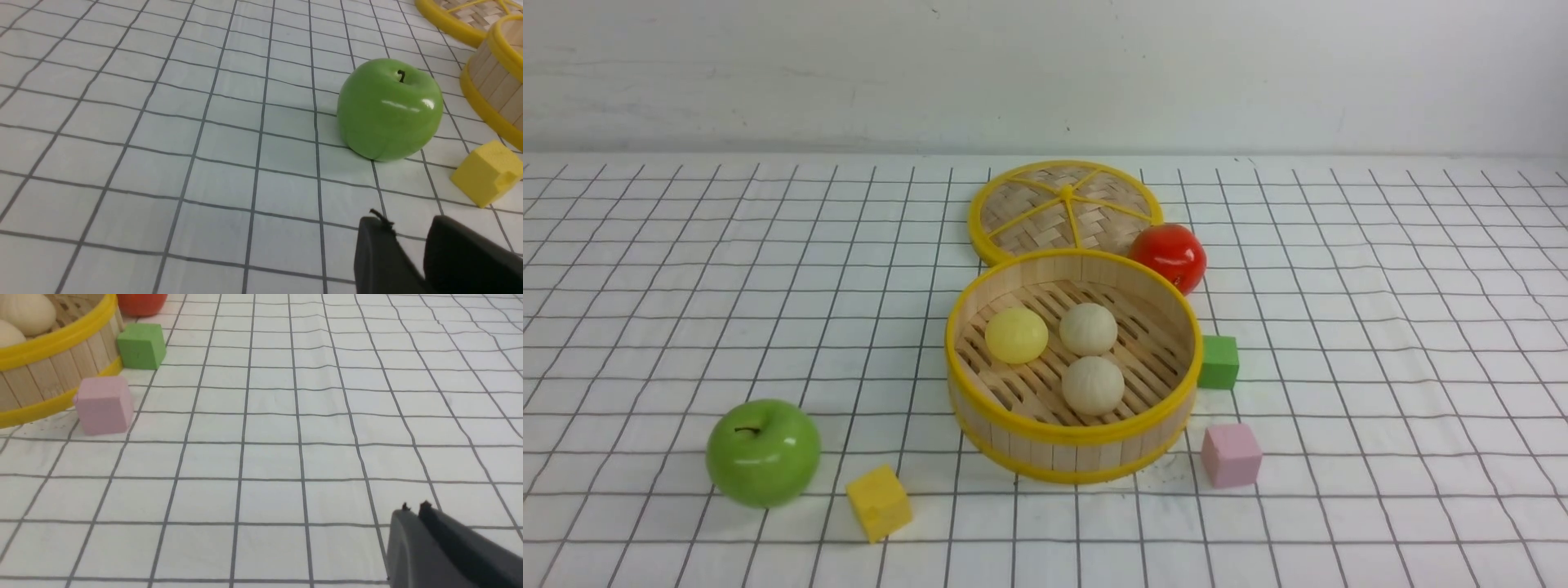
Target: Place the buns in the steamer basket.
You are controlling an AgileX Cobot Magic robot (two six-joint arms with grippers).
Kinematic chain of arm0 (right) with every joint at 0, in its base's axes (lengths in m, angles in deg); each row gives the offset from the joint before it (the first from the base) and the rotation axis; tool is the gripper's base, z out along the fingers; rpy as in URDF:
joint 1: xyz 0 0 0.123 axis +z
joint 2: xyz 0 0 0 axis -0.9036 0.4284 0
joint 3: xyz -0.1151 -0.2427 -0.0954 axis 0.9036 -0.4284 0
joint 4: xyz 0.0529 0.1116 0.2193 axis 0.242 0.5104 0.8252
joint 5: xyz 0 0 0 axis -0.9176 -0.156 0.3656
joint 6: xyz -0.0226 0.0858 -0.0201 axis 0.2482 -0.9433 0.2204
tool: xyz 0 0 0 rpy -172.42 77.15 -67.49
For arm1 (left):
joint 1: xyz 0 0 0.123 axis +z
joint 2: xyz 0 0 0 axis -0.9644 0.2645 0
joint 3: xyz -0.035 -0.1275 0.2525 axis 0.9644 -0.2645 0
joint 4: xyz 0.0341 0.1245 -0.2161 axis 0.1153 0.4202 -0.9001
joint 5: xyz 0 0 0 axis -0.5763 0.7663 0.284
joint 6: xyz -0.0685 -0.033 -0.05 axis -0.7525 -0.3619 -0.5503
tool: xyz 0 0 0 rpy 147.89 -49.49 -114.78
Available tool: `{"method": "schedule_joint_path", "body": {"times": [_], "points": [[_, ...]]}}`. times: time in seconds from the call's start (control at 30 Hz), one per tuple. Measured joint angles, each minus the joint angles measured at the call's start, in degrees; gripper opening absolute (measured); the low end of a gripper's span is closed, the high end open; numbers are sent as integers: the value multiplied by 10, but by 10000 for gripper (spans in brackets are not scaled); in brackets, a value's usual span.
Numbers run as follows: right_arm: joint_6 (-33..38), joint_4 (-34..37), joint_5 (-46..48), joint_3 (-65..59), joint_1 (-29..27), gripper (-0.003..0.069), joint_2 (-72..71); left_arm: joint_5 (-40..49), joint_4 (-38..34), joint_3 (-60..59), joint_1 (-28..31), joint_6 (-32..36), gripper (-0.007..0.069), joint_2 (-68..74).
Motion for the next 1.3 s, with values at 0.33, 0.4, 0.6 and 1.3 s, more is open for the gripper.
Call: {"method": "schedule_joint_path", "body": {"times": [0.33,0.4,0.6,1.3], "points": [[0,0,-1,0,0,48,0,1,0,0,0,0,183,0],[0,0,-1,0,0,51,0,1,0,0,0,0,182,0],[0,0,-2,-1,0,57,0,1,0,0,0,0,183,0],[6,0,-3,-1,0,86,0,1,0,0,-10,0,207,0]]}}
